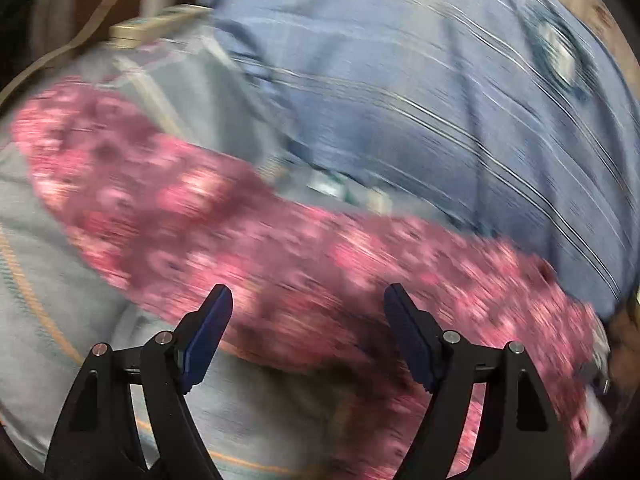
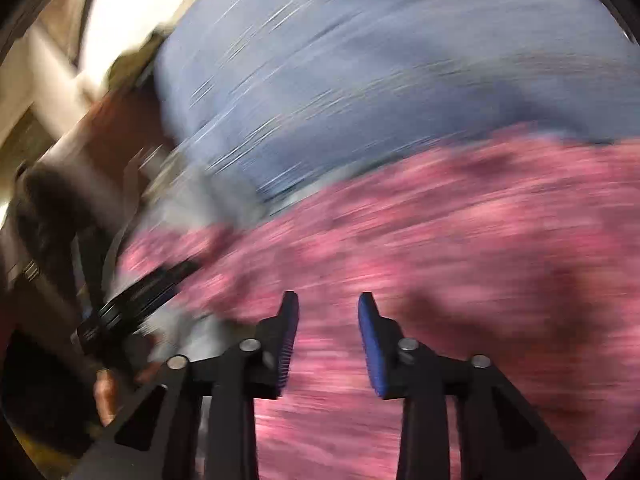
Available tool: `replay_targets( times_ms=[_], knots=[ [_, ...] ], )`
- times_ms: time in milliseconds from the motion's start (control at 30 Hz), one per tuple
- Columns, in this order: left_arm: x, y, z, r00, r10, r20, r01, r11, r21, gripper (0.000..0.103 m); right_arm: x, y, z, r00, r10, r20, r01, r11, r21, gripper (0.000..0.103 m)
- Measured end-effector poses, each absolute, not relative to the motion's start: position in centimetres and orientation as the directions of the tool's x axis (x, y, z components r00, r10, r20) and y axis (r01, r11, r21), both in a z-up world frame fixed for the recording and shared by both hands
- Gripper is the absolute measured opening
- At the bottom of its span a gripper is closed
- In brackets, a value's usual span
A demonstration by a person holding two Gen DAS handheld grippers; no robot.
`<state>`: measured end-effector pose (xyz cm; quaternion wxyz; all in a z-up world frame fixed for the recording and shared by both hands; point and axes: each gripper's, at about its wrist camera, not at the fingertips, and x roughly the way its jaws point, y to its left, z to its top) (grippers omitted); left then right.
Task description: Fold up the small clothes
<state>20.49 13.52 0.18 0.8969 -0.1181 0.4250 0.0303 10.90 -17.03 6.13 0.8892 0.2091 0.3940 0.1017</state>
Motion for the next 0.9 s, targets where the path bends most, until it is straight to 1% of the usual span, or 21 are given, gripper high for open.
replay_targets(
  times_ms=[67,100,133,200,267,333,367,400,433,467,500,533,567,600,633,667,733,800,833,867,900],
  knots=[
    [20.5,11.3,-0.2,0.626,-0.078,-0.776,-0.095,0.98,-0.175,0.078,9.3,-22.2,5.9,0.698,0.221,-0.682,0.114,0.905,0.409,0.044],
    [20.5,10.2,-0.3,0.624,-0.074,-0.778,-0.075,0.985,-0.154,0.078,8.5,-25.5,5.4,0.696,0.17,-0.698,0.195,0.89,0.412,0.045],
    [20.5,8.8,-0.5,0.622,-0.056,-0.781,-0.056,0.992,-0.115,0.078,8.2,-27.1,5.1,0.691,0.153,-0.706,0.234,0.877,0.419,0.045],
    [20.5,7.2,-0.8,0.622,-0.028,-0.783,-0.034,0.997,-0.063,0.078,8.3,-30.2,3.4,0.666,0.161,-0.728,0.304,0.833,0.462,0.045],
    [20.4,6.2,-0.9,0.626,-0.013,-0.779,-0.019,0.999,-0.031,0.078,9.2,-30.8,1.9,0.649,0.213,-0.73,0.307,0.805,0.507,0.045],
    [20.3,5.4,-1.0,0.634,-0.001,-0.773,-0.007,1.0,-0.007,0.078,10.5,-30.3,0.7,0.627,0.225,-0.746,0.301,0.813,0.499,0.045],
    [20.3,5.4,-1.0,0.635,-0.003,-0.773,-0.004,1.0,-0.006,0.078,10.9,-30.2,0.7,0.63,0.233,-0.74,0.276,0.824,0.495,0.038],
    [20.3,5.2,-0.9,0.639,-0.015,-0.769,0.005,1.0,-0.016,0.078,11.6,-29.9,1.3,0.632,0.248,-0.734,0.235,0.842,0.487,0.007],
    [20.2,5.2,-0.8,0.645,-0.026,-0.764,0.01,1.0,-0.026,0.078,12.1,-29.9,2.3,0.644,0.229,-0.73,0.206,0.867,0.454,0.009],
    [20.2,5.1,-0.8,0.652,-0.032,-0.757,0.012,0.999,-0.031,0.079,12.2,-29.8,3.3,0.668,0.198,-0.717,0.195,0.883,0.426,0.009],
    [20.3,4.8,-0.9,0.654,-0.029,-0.756,0.015,1.0,-0.026,0.08,12.5,-30.3,4.2,0.686,0.159,-0.71,0.197,0.899,0.391,0.008],
    [20.6,4.3,-1.3,0.648,-0.02,-0.761,0.02,1.0,-0.009,0.08,13.2,-30.6,4.7,0.686,0.092,-0.722,0.225,0.917,0.33,0.006],
    [21.0,3.7,-1.8,0.637,-0.008,-0.771,0.029,1.0,0.014,0.08,13.8,-30.8,4.5,0.669,0.055,-0.742,0.246,0.925,0.29,0.004],
    [21.3,3.1,-2.4,0.623,0.008,-0.782,0.038,0.998,0.041,0.08,14.5,-31.0,3.9,0.635,0.041,-0.772,0.259,0.93,0.262,0.005],
    [21.4,2.7,-2.9,0.612,0.024,-0.79,0.048,0.997,0.068,0.08,15.2,-31.2,2.8,0.575,0.056,-0.816,0.258,0.934,0.246,0.005],
    [21.3,2.4,-3.2,0.608,0.036,-0.793,0.053,0.995,0.086,0.08,15.2,-31.1,2.5,0.554,0.059,-0.83,0.256,0.937,0.238,0.005],
    [21.0,2.3,-3.2,0.613,0.042,-0.789,0.065,0.993,0.103,0.08,13.4,-31.3,4.0,0.612,0.12,-0.781,0.222,0.922,0.316,0.009],
    [20.6,2.7,-2.8,0.617,0.031,-0.786,0.066,0.994,0.091,0.08,10.3,-32.2,5.8,0.658,0.201,-0.725,0.196,0.885,0.423,0.012],
    [20.3,2.9,-2.6,0.617,0.023,-0.787,0.066,0.995,0.081,0.08,8.7,-32.9,6.3,0.664,0.219,-0.715,0.193,0.874,0.447,0.013],
    [19.9,3.2,-2.4,0.617,0.016,-0.787,0.065,0.995,0.071,0.08,6.5,-33.3,6.8,0.665,0.234,-0.709,0.191,0.864,0.465,0.018],
    [19.5,3.3,-2.2,0.615,0.017,-0.788,0.064,0.995,0.071,0.08,4.9,-33.7,6.9,0.662,0.24,-0.711,0.191,0.862,0.469,0.027]
  ],
)
